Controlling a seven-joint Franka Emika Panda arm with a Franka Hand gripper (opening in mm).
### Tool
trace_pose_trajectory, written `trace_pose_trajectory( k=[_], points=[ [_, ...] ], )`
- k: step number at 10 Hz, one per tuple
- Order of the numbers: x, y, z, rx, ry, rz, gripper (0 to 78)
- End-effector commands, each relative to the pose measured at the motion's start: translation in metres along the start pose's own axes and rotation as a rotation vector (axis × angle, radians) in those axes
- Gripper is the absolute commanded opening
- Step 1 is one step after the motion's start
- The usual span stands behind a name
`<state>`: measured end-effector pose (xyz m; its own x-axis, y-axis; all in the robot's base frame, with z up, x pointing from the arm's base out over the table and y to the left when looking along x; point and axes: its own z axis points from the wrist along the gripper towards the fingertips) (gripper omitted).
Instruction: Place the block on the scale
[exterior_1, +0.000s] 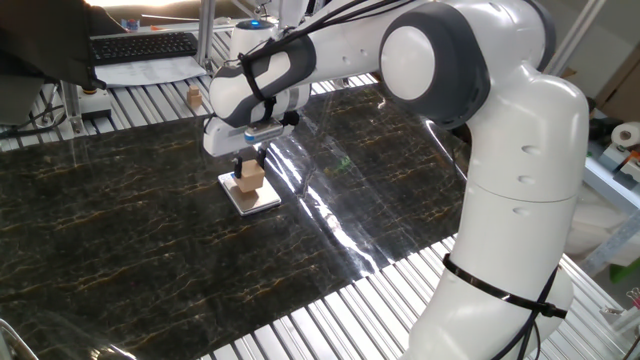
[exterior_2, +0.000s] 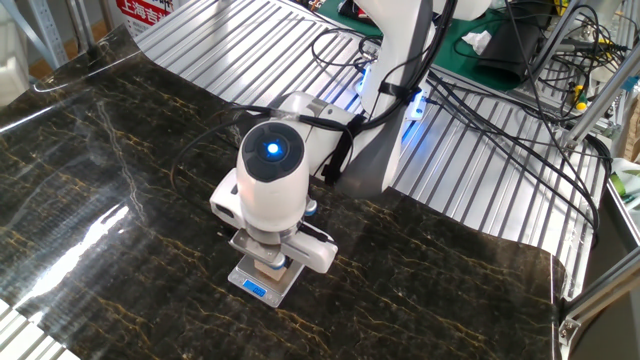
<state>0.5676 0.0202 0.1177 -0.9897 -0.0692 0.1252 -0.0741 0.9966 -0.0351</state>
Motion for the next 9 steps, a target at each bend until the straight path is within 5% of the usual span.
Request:
trace_pose_trajectory(
  k=[1, 9],
  points=[
    [-0.002, -0.0015, -0.0022, 0.016, -0.026, -0.007, 1.1],
    [0.0038, -0.0027, 0.0047, 0.019, -0.018, -0.019, 1.1]
  ],
)
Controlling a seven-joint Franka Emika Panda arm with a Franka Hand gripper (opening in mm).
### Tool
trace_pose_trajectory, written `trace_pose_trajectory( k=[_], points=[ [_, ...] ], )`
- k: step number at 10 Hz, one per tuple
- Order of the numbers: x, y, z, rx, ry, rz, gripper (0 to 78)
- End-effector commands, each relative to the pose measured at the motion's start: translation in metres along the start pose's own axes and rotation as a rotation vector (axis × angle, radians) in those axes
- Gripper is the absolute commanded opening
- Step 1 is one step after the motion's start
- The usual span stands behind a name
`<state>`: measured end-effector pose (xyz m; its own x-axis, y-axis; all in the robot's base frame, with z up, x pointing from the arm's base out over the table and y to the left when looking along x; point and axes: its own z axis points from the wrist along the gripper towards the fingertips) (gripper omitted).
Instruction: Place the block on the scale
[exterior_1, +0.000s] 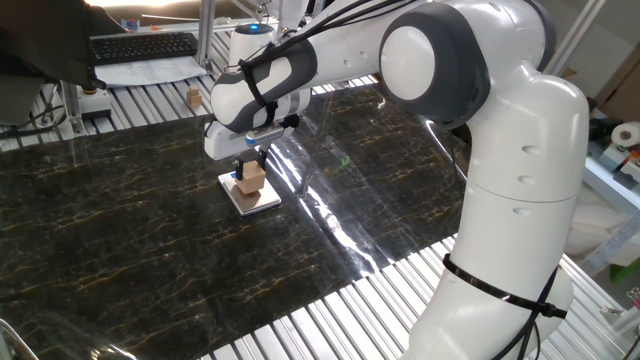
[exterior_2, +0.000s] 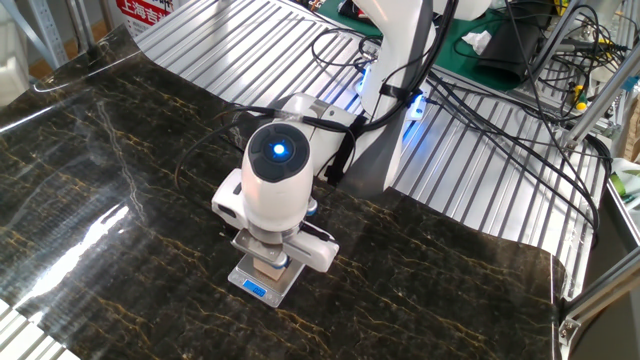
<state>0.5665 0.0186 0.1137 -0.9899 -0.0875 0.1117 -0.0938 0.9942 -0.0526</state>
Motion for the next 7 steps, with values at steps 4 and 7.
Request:
trace_pose_trajectory(
  k=[4, 7],
  points=[
    [0.0057, -0.002, 0.0011, -0.007, -0.015, -0.001, 1.1],
    [0.0068, -0.0023, 0.0002, -0.006, -0.03, 0.0, 1.1]
  ],
)
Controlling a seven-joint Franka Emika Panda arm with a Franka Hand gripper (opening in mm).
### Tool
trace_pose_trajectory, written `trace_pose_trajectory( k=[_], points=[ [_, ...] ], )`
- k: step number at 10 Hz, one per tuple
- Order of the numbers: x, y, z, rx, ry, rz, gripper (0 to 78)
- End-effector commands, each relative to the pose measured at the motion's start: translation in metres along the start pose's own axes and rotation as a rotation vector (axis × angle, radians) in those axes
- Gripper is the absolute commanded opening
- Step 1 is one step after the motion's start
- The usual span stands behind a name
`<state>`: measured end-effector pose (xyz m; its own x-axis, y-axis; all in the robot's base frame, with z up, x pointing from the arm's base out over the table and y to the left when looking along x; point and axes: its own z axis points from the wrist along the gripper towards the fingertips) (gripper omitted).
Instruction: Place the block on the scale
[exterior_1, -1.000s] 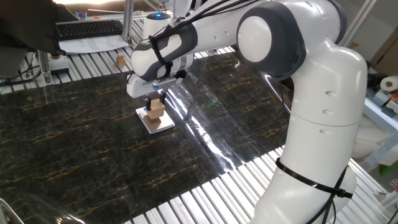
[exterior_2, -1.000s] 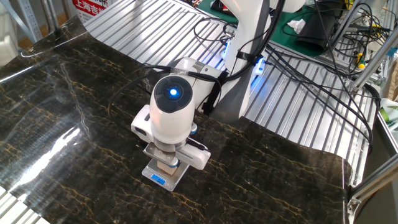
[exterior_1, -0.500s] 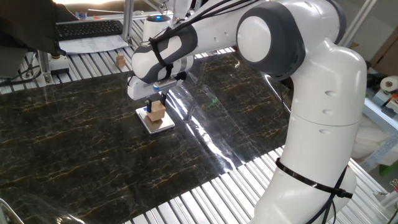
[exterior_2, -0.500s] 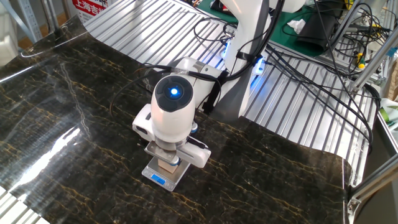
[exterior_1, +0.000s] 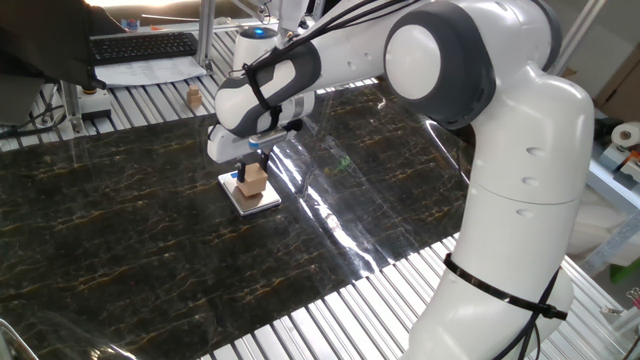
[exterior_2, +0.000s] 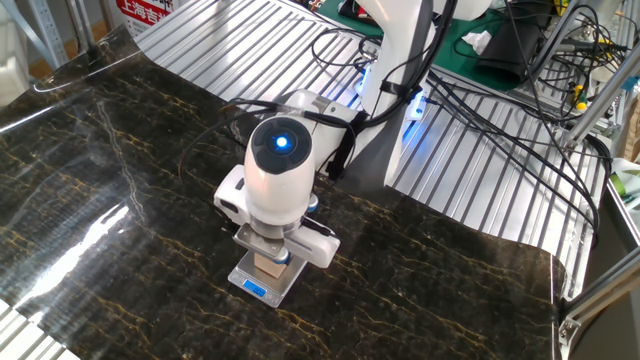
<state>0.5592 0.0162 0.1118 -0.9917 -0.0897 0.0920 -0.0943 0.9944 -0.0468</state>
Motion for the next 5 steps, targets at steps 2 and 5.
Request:
trace_pose_trajectory(
  k=[2, 5],
  points=[
    [-0.0002, -0.0008, -0.0027, 0.001, -0.015, 0.003, 1.1],
    [0.0024, -0.0014, -0.0019, 0.001, -0.032, 0.008, 1.1]
  ],
)
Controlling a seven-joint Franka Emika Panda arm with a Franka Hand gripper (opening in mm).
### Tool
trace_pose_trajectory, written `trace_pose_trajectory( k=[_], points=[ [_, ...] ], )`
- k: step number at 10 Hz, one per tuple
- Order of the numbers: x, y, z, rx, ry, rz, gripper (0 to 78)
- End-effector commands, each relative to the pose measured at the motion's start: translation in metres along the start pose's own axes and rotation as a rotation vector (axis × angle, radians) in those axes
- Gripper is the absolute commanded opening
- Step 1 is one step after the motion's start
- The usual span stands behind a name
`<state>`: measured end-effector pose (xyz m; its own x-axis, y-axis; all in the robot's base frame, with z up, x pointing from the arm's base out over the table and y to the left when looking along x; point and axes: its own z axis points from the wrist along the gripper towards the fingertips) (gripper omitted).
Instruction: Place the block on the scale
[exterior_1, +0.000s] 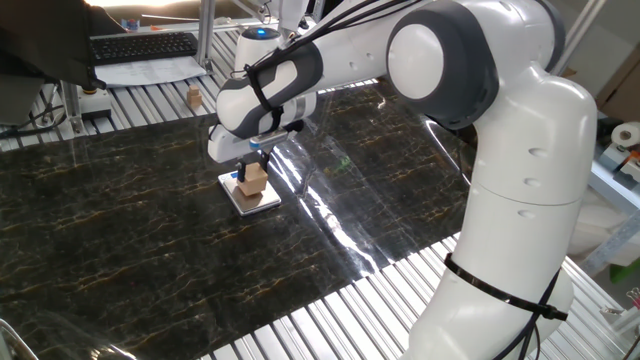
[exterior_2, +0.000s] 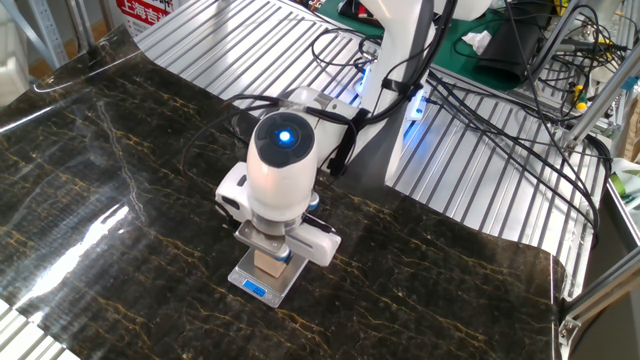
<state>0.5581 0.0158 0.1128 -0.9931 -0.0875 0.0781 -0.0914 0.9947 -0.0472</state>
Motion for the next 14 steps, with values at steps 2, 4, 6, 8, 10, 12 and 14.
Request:
trace_pose_trajectory(
  k=[2, 4, 6, 8, 10, 12, 14],
  points=[
    [0.0026, -0.001, -0.0009, -0.001, -0.025, 0.009, 1.1],
    [0.0032, -0.0005, -0.0012, 0.002, -0.032, 0.013, 1.1],
    [0.0035, -0.0002, -0.0013, 0.004, -0.037, 0.017, 1.1],
    [0.0035, -0.0002, -0.0013, 0.004, -0.036, 0.016, 1.1],
    [0.0034, -0.0001, -0.001, 0.003, -0.036, 0.016, 1.1],
    [0.0034, -0.0001, -0.001, 0.001, -0.035, 0.015, 1.1],
    [0.0034, -0.0001, -0.0008, -0.001, -0.034, 0.015, 1.1]
  ],
)
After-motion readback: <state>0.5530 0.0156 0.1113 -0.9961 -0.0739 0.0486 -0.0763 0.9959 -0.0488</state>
